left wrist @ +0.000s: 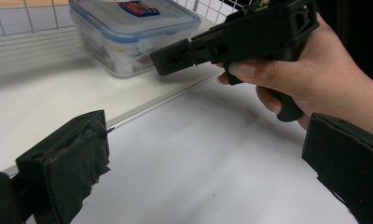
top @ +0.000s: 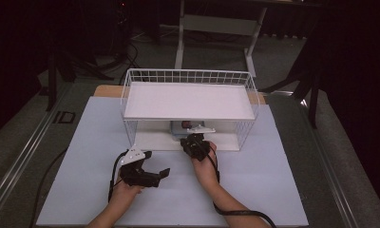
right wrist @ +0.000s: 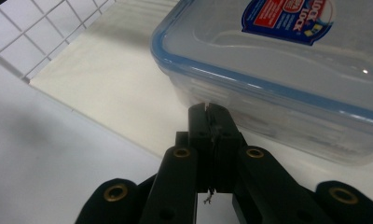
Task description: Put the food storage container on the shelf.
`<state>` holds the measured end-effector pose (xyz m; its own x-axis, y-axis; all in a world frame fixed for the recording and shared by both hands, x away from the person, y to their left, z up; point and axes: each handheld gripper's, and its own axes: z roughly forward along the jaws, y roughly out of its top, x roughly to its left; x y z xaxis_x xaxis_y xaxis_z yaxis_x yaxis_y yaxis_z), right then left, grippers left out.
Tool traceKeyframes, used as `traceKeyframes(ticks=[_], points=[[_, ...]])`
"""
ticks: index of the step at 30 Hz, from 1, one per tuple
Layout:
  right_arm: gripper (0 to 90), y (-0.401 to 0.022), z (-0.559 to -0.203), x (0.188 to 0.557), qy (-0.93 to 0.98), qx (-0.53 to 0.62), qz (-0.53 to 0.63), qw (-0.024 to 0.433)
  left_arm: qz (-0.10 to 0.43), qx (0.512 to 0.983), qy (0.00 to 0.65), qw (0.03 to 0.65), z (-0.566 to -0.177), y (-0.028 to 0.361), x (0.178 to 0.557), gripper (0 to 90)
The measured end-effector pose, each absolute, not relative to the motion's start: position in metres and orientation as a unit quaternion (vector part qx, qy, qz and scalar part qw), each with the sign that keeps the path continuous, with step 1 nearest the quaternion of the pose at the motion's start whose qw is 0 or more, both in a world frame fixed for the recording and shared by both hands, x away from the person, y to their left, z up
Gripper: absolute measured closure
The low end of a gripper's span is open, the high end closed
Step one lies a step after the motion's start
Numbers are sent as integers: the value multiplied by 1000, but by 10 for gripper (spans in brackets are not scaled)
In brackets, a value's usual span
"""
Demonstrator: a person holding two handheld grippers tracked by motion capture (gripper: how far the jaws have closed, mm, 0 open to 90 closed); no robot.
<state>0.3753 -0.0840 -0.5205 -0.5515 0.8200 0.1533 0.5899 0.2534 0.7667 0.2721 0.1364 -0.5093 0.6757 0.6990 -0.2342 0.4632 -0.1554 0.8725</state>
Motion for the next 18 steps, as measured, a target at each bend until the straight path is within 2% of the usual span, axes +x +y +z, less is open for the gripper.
traceKeyframes(ticks=[9,12,15,18], points=[[865,-89,-516,362,785,435,417,141,115,751,385,524,-508,138,272,15],[848,-96,-510,351,791,412,424,158,105,745,381,536,-509,140,272,15],[794,-108,-506,341,787,411,434,153,104,746,370,544,-511,140,272,15],[668,-120,-504,332,789,401,442,147,106,743,360,554,-510,138,271,15]])
